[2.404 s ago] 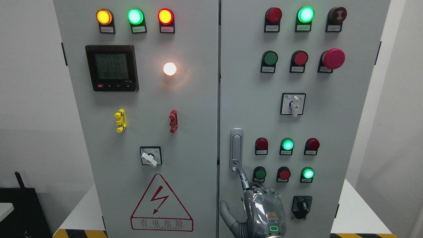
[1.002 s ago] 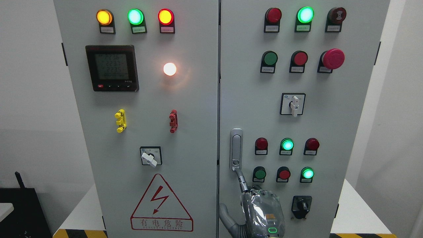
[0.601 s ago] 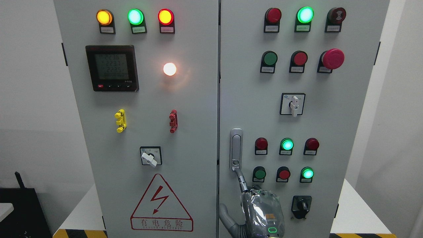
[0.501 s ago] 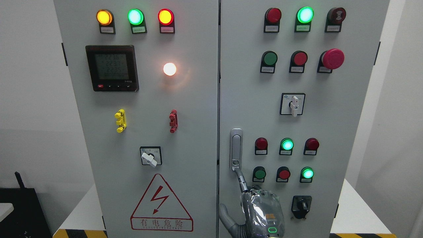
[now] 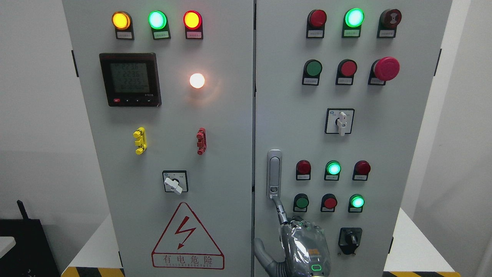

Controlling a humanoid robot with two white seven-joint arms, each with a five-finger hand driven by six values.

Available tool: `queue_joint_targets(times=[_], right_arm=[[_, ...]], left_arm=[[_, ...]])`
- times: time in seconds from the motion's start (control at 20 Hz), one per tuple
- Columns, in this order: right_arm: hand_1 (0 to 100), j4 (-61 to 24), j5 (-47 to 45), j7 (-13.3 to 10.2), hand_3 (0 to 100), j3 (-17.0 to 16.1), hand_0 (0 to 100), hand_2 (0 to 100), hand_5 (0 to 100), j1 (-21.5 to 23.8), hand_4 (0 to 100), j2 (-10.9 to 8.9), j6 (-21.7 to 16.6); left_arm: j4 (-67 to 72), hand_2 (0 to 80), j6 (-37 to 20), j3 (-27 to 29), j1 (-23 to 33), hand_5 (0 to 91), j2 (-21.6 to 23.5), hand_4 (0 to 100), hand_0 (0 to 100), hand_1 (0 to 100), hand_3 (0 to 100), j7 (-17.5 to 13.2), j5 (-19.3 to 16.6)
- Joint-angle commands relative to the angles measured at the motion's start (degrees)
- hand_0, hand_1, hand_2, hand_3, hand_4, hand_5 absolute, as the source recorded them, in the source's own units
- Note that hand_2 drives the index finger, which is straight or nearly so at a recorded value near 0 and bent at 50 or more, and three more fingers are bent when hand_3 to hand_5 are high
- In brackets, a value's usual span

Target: Release door handle

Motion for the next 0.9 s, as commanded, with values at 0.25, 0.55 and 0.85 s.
queue_joint_targets(times=[0.25, 0.55, 0.85], right_arm=[[29, 0.0, 0.1, 0.3, 76, -0.1, 35, 0, 72, 0.0, 65, -0.02, 0.0], [29, 0.0, 0.1, 0.6, 77, -0.1, 35, 0, 72, 0.1, 65, -0.10, 0.0], [29, 0.0, 0.0, 0.6, 77, -0.1, 35, 0, 72, -0.1, 66, -0.10, 0.0]], left_arm=[[0.0, 0.0, -0.1, -1.4, 0.0, 0.0, 0.0, 0, 12, 39, 0, 0.0, 0.0], [0.0, 0.0, 0.0, -1.4, 0.0, 0.0, 0.0, 0, 12, 39, 0, 0.0, 0.0], [0.0, 0.0, -0.1, -1.4, 0.0, 0.0, 0.0, 0, 12, 39, 0, 0.0, 0.0]])
